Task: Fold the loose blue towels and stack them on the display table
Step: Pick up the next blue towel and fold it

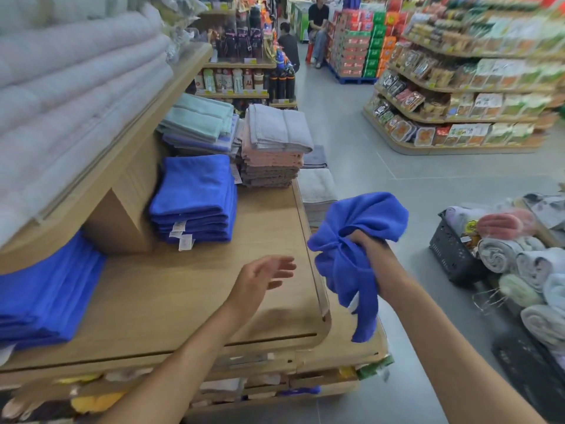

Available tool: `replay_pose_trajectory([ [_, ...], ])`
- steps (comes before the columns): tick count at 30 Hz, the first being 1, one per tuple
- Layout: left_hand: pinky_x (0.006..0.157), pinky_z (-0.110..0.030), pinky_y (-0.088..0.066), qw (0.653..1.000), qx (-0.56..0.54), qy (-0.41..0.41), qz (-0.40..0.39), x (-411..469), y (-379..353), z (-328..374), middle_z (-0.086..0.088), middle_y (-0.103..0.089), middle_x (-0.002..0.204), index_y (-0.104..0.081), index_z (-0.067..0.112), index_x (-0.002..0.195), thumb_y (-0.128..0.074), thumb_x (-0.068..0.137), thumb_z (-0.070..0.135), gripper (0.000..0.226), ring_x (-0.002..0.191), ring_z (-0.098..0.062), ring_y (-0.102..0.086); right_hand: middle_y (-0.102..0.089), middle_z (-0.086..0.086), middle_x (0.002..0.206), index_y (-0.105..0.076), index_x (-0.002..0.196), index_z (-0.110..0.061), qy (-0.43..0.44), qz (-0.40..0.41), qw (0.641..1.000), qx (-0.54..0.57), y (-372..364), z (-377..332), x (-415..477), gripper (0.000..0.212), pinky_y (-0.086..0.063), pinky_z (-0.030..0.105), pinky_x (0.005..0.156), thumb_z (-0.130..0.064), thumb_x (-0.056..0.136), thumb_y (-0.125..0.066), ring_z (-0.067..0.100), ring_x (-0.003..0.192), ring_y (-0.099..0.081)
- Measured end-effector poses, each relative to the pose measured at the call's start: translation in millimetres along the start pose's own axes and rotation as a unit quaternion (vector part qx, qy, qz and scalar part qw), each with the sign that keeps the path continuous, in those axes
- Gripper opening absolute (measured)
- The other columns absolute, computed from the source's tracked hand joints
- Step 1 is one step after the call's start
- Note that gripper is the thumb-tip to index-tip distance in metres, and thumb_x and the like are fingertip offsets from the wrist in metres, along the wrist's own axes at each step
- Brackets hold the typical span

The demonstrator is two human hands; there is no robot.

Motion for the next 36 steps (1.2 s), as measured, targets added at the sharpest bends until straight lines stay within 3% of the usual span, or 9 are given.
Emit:
replay_pose_trajectory([
  [3,0.098,-0.046,-0.051,0.957,-0.241,0.049,-0.156,-14.9,-4.4,33.3,-0.019,-0.06,0.139,-0.072,0.017,0.122,-0.059,0.077,0.081,0.08,0.121,-0.032,-0.063,-0.054,-0.018,0.071,-0.051,0.079,-0.034,0.168,-0.117,0.859,-0.47,-72.3,4.6,-28.5,0.02,-0.049,0.016,0.059,-0.044,0.068,-0.065,0.0,0.064,-0.053],
  [6,0.09,-0.05,-0.05,0.92,-0.279,0.01,-0.276,-29.4,1.7,45.4,-0.025,-0.054,0.136,-0.073,0.004,0.116,-0.089,0.052,0.046,0.078,0.113,-0.045,-0.059,-0.053,-0.021,0.078,-0.044,0.094,-0.041,0.278,-0.249,0.688,-0.622,-119.7,56.7,-44.9,0.03,-0.046,0.031,0.061,-0.053,0.074,-0.061,0.008,0.074,-0.051],
  [10,0.074,-0.031,-0.056,0.956,-0.22,0.188,-0.054,-35.1,65.1,-28.2,-0.016,-0.073,0.113,-0.077,0.009,0.108,-0.093,0.058,0.044,0.063,0.091,-0.025,-0.072,-0.065,-0.022,0.087,-0.056,0.087,-0.047,0.139,-0.327,0.762,-0.542,-108.6,105.1,-36.2,0.021,-0.052,0.024,0.07,-0.065,0.08,-0.063,0.002,0.081,-0.062],
  [15,0.058,-0.026,-0.055,0.941,-0.226,0.25,-0.007,-66.6,84.1,-34.4,-0.011,-0.076,0.096,-0.079,0.012,0.099,-0.084,0.073,0.045,0.042,0.077,-0.023,-0.073,-0.066,0.0,0.062,-0.06,0.065,-0.013,0.097,-0.107,0.916,-0.374,-70.3,98.3,-7.3,0.054,-0.052,0.045,0.059,-0.053,0.1,-0.052,0.011,0.051,-0.06],
  [19,0.082,-0.033,-0.059,0.94,-0.262,0.216,0.005,-72.0,93.1,-20.6,-0.017,-0.071,0.123,-0.077,0.012,0.115,-0.09,0.068,0.041,0.057,0.109,-0.03,-0.07,-0.058,-0.023,0.106,-0.058,0.103,-0.041,0.203,0.012,0.817,-0.539,-49.1,69.3,3.3,0.018,-0.042,0.033,0.065,-0.048,0.088,-0.064,0.008,0.078,-0.062],
  [21,0.08,-0.032,-0.059,0.954,-0.244,0.175,-0.008,-69.7,97.6,-7.9,-0.016,-0.074,0.112,-0.078,0.013,0.108,-0.091,0.066,0.035,0.049,0.101,-0.028,-0.072,-0.054,-0.015,0.129,-0.043,0.143,-0.038,0.139,-0.058,0.755,-0.638,-48.2,78.1,17.9,0.061,-0.045,0.034,0.072,-0.044,0.088,-0.067,0.019,0.106,-0.064],
  [24,0.076,-0.028,-0.057,0.978,-0.174,0.113,-0.033,-71.2,104.7,12.3,-0.011,-0.075,0.103,-0.077,0.012,0.108,-0.088,0.072,0.029,0.041,0.093,-0.021,-0.073,-0.068,-0.009,0.096,-0.066,0.11,-0.036,0.117,-0.107,0.689,-0.707,-53.8,76.7,25.9,0.022,-0.048,0.033,0.07,-0.037,0.089,-0.061,0.022,0.097,-0.065],
  [31,0.092,-0.029,-0.056,0.994,0.074,0.063,-0.051,-91.0,132.3,55.0,-0.006,-0.073,0.12,-0.068,0.02,0.12,-0.084,0.078,0.029,0.046,0.111,-0.019,-0.069,-0.058,-0.011,0.05,-0.073,0.083,-0.019,0.22,0.03,0.882,-0.417,-30.6,-44.0,54.4,0.014,-0.045,0.016,0.043,-0.008,0.09,-0.065,0.008,0.039,-0.057],
  [36,0.082,-0.018,-0.056,0.956,0.257,0.123,-0.073,-90.3,144.3,53.1,0.018,-0.076,0.105,-0.072,0.032,0.104,-0.078,0.081,0.025,0.024,0.098,-0.003,-0.072,-0.061,-0.012,0.049,-0.076,0.083,-0.03,0.327,0.051,0.864,-0.378,-71.8,-135.2,70.5,0.013,-0.049,0.017,0.047,-0.02,0.087,-0.067,0.004,0.044,-0.058],
])
Point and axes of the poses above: each hand's wrist, its own x-axis towards the middle knuckle, its own y-axis out of the back of the hand, z = x × y, the point moved 6 cm from there along x, towards the middle knuckle
